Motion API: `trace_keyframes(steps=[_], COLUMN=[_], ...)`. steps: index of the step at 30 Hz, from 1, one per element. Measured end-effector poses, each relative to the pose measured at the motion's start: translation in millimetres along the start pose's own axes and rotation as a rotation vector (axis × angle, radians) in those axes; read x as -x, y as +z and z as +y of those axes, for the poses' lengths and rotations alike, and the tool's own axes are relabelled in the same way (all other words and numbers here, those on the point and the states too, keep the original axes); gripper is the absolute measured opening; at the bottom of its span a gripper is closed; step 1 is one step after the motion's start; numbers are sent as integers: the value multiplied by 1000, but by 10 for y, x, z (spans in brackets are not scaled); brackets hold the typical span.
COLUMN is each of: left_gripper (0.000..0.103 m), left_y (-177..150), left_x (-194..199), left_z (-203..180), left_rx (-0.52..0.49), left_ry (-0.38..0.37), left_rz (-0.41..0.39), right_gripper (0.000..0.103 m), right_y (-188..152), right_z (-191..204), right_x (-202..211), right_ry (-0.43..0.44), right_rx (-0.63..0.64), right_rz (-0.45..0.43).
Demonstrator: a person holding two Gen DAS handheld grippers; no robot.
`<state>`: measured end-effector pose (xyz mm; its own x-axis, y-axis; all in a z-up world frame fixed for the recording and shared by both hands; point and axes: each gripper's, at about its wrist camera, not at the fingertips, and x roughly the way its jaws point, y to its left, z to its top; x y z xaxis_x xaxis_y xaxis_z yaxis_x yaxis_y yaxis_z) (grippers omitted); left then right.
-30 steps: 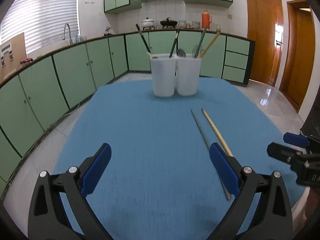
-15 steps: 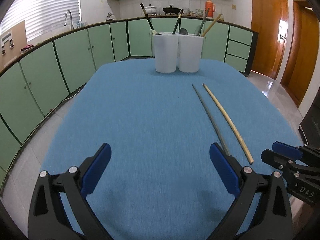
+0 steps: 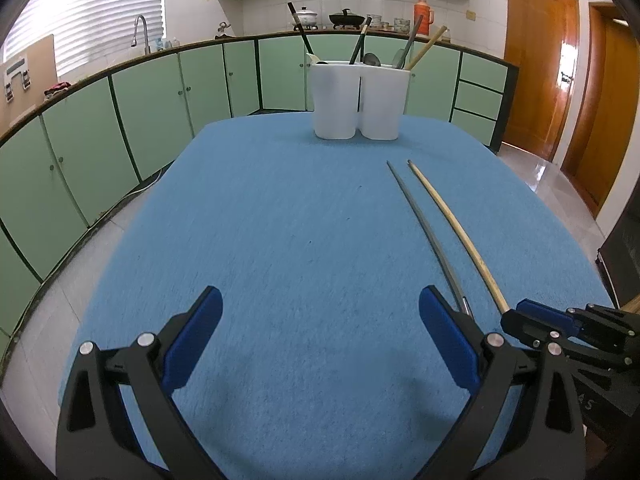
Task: Organize utensils
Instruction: 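Grasp the wooden chopstick end with the right tool, then grasp the grey metal chopstick with the left tool while the right holds the wooden one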
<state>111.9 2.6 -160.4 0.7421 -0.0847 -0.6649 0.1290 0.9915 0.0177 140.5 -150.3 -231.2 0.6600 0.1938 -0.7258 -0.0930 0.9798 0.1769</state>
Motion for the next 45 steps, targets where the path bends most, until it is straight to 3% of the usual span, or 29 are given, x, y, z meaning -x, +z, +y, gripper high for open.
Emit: trace_keyframes(steps=[19,31,33,34,39,45], left_gripper=[96,95,86,77,69,44], left_y=[-9,7,-7,-20,-74,-126], left_x=[-1,17,3,-14,-115,-287], left_z=[-51,-446,-531,-577,-700,-823], left_rx=[-1,-50,-67,-78,-86,-83], left_ry=[-12,-99,-114,-122,-157,-154], left_rz=[-3,-17,-17,-9,28,76], right_gripper=[8,7,6,7,6,6], right_y=[14,30,35,39,49,52], right_z=[18,-268,-328,-341,-409,-442], right_x=[-132,-40,-15,-6,55,51], right_ry=[-52,-75,-74,-74,-76,-70], right_rx=[16,-82,-102,-107,-132,-145], right_rz=[-28,-57,-64,-68,-84,-83])
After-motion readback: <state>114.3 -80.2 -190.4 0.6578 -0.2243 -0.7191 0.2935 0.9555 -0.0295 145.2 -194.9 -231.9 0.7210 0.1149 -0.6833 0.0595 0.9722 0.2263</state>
